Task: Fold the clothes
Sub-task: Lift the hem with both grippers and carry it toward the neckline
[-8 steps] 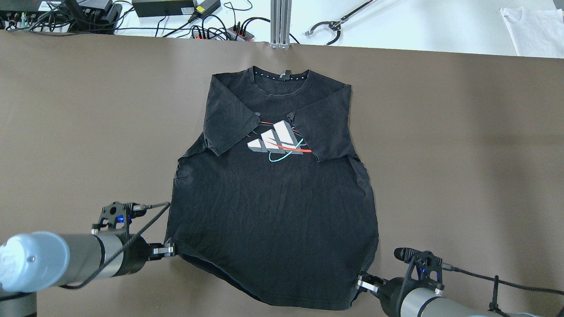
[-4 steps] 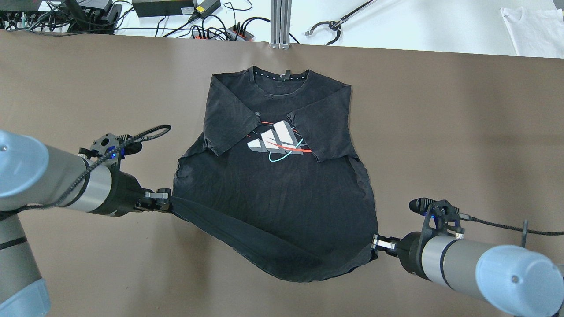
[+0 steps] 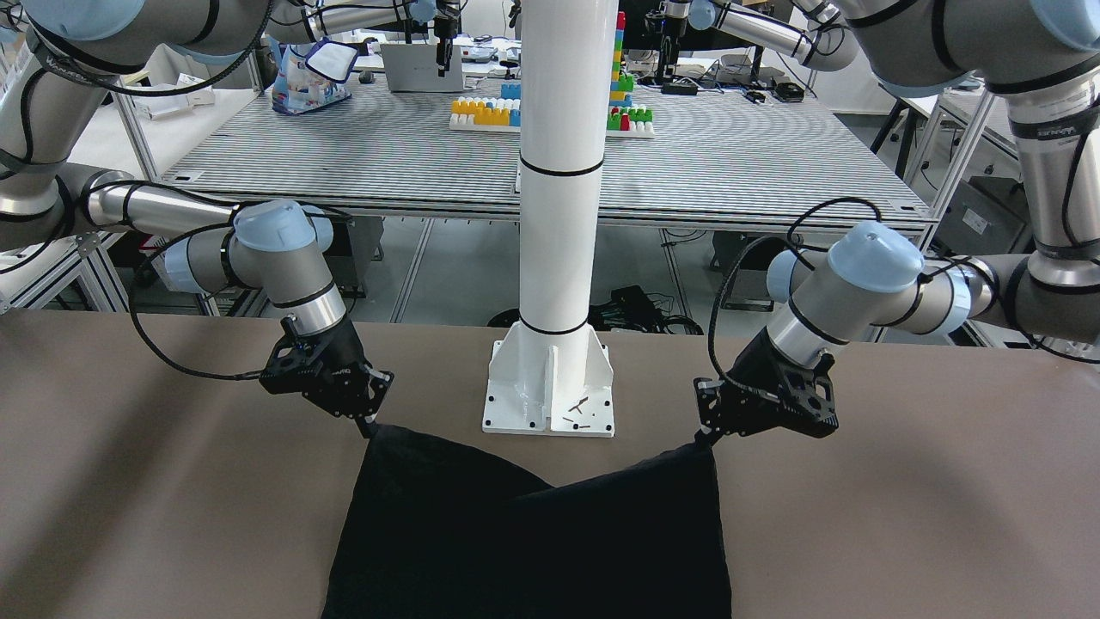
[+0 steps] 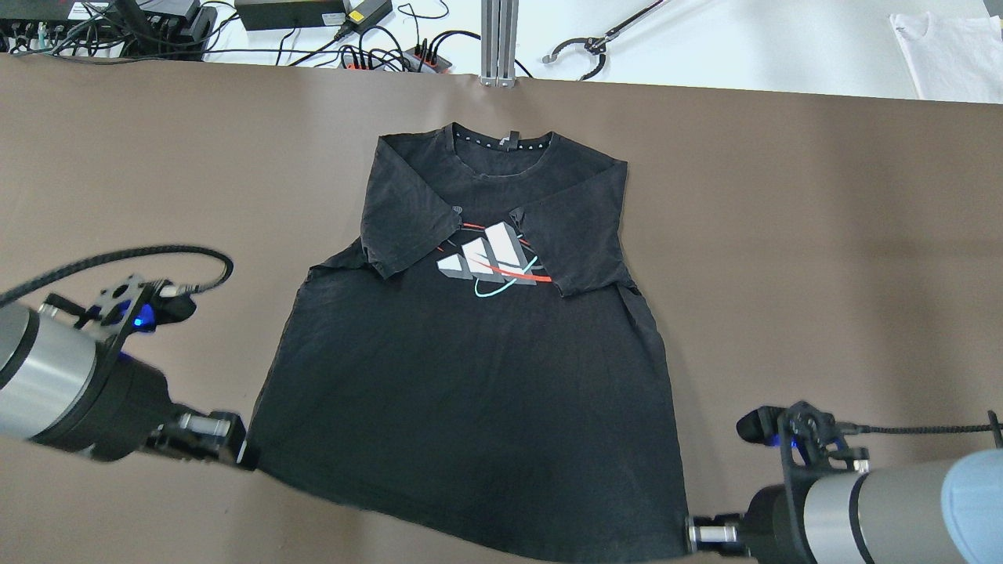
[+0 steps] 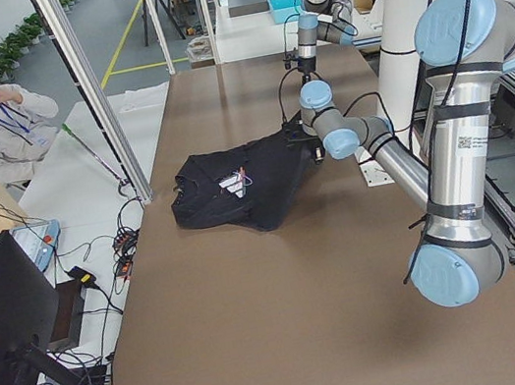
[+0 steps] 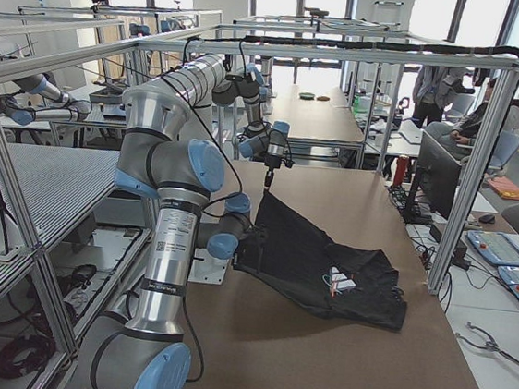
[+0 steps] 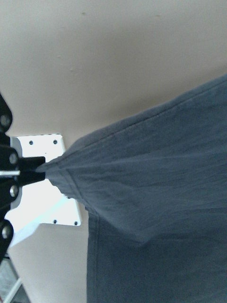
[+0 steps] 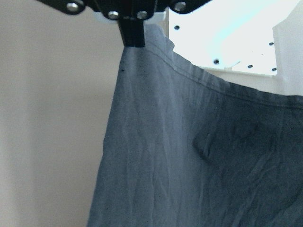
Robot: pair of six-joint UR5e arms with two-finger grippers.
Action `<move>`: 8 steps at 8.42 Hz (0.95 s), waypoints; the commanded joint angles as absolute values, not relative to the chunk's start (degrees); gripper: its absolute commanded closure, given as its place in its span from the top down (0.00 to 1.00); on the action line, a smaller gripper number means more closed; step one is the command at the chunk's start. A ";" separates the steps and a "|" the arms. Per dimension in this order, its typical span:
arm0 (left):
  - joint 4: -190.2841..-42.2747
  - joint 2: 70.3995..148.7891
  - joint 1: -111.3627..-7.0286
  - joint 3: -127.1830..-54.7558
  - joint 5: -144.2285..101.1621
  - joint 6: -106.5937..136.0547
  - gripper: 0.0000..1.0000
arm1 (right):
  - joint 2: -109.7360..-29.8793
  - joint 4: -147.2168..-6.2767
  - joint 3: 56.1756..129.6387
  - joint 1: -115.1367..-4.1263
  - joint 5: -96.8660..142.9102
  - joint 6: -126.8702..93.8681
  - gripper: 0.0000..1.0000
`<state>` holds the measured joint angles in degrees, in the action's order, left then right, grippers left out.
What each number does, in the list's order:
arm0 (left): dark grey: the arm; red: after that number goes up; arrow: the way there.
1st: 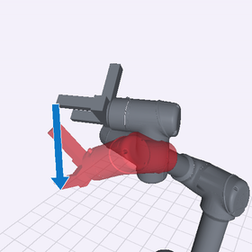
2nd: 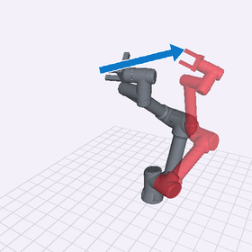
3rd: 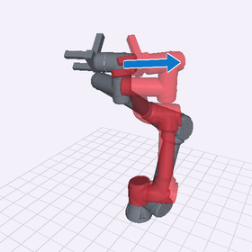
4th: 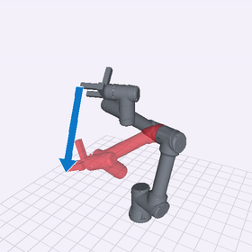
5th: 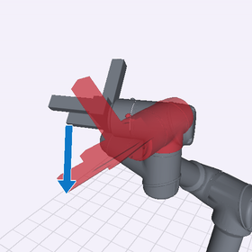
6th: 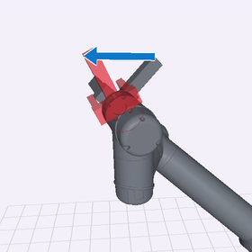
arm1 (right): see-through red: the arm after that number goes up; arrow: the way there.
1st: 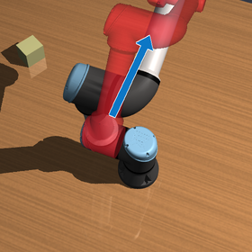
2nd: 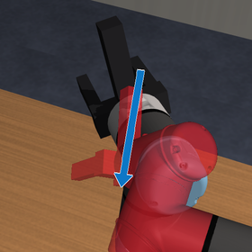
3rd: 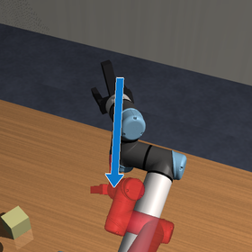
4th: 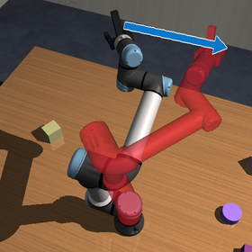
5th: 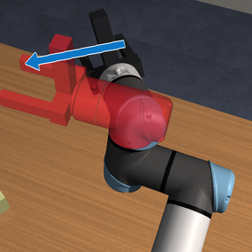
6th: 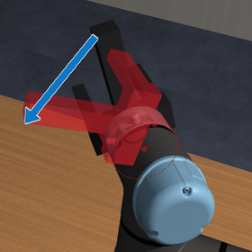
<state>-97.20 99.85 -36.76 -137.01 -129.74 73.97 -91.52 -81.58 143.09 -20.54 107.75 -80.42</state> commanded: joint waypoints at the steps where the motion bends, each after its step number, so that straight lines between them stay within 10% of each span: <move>1: -97.03 91.34 -26.13 -147.10 -131.57 73.83 0.00 | -91.58 -88.33 148.45 -8.03 108.82 -79.01 0.00; 4: -97.03 90.26 -26.09 -147.22 -130.88 73.74 0.00 | -91.32 -88.59 148.45 -7.03 105.83 -79.01 0.00; 8: -97.12 103.85 -39.62 -127.93 -127.73 72.16 0.00 | -86.69 -88.95 140.24 -16.66 98.46 -79.80 0.00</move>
<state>-97.04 96.54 -33.81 -137.87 -130.58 72.58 -90.07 -88.91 146.61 -10.95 102.06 -79.59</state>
